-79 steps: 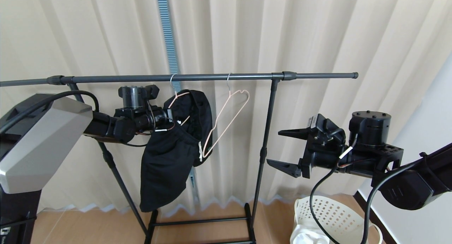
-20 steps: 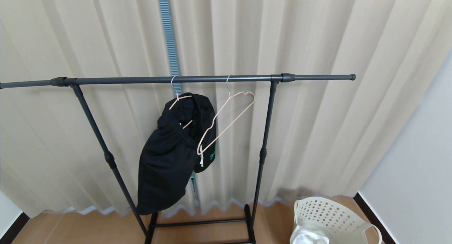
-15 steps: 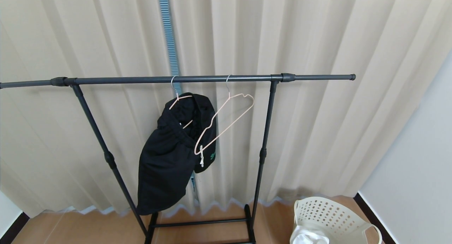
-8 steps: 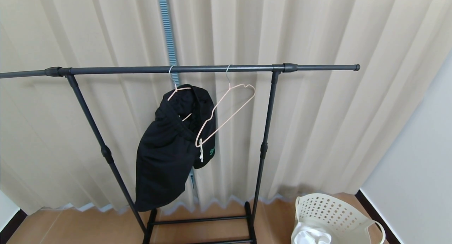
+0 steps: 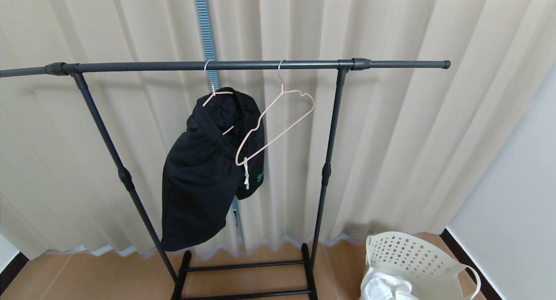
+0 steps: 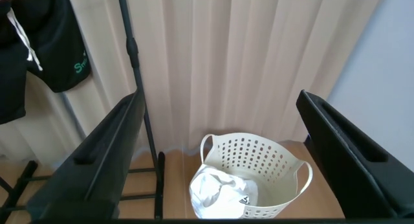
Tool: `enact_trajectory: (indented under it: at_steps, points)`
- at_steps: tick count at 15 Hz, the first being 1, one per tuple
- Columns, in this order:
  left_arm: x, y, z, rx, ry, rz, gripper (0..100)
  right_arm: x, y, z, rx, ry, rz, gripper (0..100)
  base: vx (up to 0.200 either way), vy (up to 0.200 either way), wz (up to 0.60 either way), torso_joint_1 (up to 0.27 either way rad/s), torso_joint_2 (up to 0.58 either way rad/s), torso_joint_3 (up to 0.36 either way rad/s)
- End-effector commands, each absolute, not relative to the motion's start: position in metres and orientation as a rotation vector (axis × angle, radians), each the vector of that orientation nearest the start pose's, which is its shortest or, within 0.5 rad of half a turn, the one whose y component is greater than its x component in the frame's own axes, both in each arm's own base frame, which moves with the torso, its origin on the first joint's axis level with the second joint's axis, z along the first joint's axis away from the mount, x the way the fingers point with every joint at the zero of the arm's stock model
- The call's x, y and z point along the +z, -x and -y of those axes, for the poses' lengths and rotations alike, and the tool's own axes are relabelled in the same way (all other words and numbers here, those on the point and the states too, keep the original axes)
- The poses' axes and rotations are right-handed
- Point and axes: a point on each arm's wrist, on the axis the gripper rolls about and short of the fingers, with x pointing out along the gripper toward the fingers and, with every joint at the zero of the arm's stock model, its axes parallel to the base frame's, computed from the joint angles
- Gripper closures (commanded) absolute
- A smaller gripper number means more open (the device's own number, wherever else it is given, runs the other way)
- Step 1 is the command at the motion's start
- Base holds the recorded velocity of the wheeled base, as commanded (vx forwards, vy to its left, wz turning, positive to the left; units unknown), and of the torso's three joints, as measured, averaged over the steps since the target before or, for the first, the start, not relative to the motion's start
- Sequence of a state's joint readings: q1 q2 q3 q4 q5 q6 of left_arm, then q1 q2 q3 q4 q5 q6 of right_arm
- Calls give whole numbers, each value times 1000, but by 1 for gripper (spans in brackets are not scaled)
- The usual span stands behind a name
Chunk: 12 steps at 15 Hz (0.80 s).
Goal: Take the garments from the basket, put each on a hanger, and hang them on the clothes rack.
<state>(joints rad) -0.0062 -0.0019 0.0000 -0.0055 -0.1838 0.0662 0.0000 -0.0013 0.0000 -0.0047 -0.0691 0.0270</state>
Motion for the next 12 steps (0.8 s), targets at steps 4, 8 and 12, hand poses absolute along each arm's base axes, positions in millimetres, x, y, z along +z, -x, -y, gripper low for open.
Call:
enact_trajectory:
  at_steps: [4,8,12]
  points:
    - [76,23,4,-188,-65,12,0,76,23,2,-67,-28,6,0,0,0,0,-214,543,323]
    - [76,23,4,-188,-63,12,0,76,23,2,-70,-28,6,0,0,0,0,-204,533,333]
    - [76,23,4,-188,-63,12,0,76,23,2,-70,-28,6,0,0,0,0,-171,506,336]
